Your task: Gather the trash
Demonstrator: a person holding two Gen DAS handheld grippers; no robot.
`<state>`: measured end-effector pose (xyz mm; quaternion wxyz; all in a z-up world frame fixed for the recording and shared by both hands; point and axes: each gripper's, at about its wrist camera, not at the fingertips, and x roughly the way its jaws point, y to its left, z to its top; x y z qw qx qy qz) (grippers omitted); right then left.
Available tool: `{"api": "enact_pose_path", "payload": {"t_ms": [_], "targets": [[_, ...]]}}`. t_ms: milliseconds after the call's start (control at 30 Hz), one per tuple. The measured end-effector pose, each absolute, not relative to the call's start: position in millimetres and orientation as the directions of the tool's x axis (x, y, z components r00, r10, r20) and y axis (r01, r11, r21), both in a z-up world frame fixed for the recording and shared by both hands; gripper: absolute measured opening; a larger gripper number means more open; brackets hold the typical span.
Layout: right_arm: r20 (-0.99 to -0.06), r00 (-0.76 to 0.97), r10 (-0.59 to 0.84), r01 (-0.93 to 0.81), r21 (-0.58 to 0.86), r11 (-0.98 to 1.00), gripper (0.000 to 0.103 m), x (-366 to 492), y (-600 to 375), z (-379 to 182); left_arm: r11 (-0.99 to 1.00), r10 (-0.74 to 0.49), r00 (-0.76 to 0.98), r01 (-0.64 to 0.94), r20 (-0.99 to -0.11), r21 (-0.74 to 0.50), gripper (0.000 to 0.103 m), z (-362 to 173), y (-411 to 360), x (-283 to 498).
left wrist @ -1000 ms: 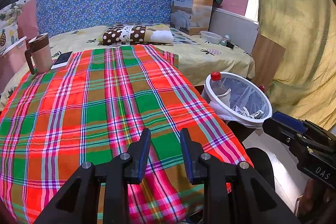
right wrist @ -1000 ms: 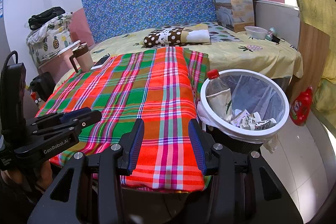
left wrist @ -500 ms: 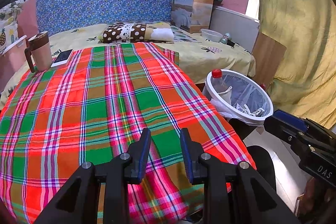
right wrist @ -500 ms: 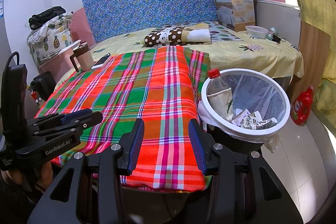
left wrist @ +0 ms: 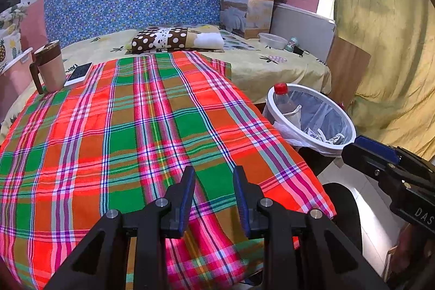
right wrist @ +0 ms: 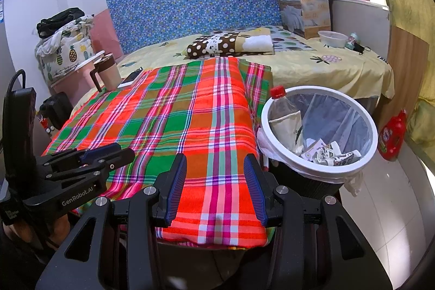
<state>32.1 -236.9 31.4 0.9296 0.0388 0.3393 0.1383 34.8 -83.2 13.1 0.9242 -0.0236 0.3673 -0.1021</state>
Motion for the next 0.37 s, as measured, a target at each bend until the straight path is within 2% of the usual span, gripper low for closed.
{"api": "enact_pose_path", "payload": {"t_ms": [367], "targets": [[-0.625,0.725,0.29,-0.232,0.175,0.957,0.046,36.2,-242.4,30.2,0.978,-0.207,0.709,0.169,-0.674,-0.123,0.029,10.0,-84.2,36.4]]}}
